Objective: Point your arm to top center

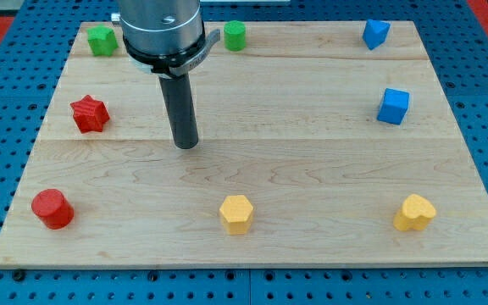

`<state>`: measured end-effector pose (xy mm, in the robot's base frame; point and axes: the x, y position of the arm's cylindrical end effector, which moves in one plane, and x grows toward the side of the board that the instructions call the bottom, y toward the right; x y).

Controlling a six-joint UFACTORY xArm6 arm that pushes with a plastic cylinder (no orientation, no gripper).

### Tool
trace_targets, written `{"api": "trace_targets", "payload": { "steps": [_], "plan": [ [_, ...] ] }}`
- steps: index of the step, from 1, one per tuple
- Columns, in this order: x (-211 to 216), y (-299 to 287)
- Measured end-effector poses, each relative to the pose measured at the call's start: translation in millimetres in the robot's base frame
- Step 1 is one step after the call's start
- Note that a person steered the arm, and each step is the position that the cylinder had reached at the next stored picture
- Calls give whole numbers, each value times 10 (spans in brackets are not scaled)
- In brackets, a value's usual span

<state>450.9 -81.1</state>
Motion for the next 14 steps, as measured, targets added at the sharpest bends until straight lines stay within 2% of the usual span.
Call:
{"api": "trace_targets", "payload": {
  "steps": [1, 2, 4, 5, 7, 10, 11, 14],
  "plan": [
    [-14, 0],
    [-284, 0],
    [-1206, 204],
    [-1249, 223],
    [-1732, 705],
    [-1795, 1069],
    [-2166, 1263],
    [-2573, 1154]
  ]
}}
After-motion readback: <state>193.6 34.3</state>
